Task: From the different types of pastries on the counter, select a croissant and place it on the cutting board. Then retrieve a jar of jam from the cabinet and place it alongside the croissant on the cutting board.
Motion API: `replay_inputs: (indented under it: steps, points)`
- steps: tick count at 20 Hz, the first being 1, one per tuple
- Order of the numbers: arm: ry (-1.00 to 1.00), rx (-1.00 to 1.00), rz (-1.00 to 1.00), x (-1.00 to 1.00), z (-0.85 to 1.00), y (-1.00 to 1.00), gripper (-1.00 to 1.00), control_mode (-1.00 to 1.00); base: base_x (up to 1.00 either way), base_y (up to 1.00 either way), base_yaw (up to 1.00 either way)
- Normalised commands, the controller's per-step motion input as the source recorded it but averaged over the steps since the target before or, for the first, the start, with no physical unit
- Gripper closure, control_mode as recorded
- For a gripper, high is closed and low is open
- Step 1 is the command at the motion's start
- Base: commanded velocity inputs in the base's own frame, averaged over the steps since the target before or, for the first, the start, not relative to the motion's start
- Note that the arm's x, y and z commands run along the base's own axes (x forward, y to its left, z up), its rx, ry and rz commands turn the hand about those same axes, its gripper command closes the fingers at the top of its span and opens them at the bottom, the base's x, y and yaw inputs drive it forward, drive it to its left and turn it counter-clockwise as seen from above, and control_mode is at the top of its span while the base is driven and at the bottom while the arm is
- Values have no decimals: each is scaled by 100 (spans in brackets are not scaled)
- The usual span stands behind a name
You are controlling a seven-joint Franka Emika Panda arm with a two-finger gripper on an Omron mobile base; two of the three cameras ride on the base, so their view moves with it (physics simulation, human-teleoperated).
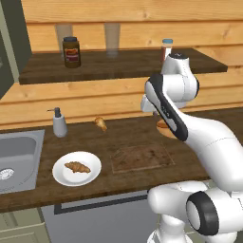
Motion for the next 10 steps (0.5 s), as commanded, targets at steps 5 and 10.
replay_inputs:
  steps: [5,10]
  points:
    - [-1,-4,3,-19,-3,34,-100,-100,0,0,0]
    - [-1,-10,18,-49,-18,100,-100,-100,0,0,0]
